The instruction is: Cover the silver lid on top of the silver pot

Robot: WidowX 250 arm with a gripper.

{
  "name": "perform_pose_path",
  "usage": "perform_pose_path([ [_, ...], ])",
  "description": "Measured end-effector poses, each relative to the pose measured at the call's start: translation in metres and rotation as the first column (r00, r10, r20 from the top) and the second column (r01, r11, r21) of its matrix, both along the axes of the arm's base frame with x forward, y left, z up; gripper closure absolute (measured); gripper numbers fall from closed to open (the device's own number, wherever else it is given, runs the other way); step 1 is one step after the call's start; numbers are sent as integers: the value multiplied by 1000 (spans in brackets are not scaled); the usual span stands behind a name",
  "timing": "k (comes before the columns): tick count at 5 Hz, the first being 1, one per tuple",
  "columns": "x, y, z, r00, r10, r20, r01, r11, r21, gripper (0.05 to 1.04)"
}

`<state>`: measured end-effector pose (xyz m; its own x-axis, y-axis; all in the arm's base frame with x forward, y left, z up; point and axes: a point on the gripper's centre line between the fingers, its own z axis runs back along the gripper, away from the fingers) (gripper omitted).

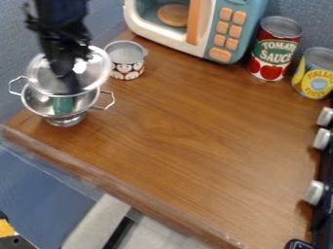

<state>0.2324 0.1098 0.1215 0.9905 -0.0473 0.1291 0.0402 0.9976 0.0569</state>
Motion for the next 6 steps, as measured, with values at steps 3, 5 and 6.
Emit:
perform_pose_path([
  [3,-8,17,-26,995,86,-49,-87,996,-3,1032],
  [5,-4,22,-41,991,109,-78,-109,994,-4,1032],
  [6,-4,23,-42,988,134,-82,-134,991,4,1011],
])
